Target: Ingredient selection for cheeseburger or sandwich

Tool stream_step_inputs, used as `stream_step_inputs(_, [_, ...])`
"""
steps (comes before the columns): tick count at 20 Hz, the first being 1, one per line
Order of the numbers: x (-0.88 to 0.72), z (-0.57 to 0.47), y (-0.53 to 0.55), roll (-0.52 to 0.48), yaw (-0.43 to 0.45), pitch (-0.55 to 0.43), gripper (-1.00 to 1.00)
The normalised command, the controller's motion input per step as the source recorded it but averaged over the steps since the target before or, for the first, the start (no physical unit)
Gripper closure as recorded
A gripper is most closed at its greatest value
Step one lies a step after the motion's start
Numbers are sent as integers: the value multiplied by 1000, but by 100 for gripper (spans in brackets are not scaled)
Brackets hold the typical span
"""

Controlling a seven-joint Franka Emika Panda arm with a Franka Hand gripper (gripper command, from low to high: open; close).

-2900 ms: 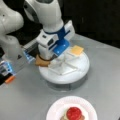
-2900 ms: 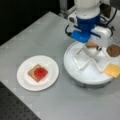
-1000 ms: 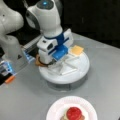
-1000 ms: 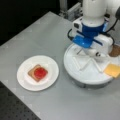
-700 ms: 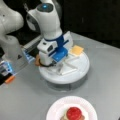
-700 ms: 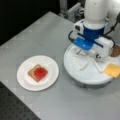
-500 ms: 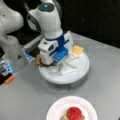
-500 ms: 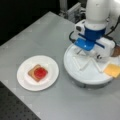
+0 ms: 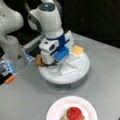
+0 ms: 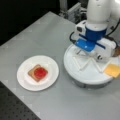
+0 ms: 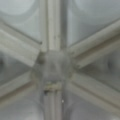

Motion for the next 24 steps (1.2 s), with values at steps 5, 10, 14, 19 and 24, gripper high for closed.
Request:
stream_step_inputs(5, [-3, -85, 118, -95, 12, -68, -100])
stream_step_inputs(10, [-19, -55, 134, -98, 7, -67, -100])
stream_step_inputs(14, [-48, -56, 142, -130, -7, -57, -100])
stream_step_inputs(19, [-81, -95, 84, -164, 16, -60, -100])
stream_step_inputs(24, [-95, -97, 44, -162, 55, -65, -100])
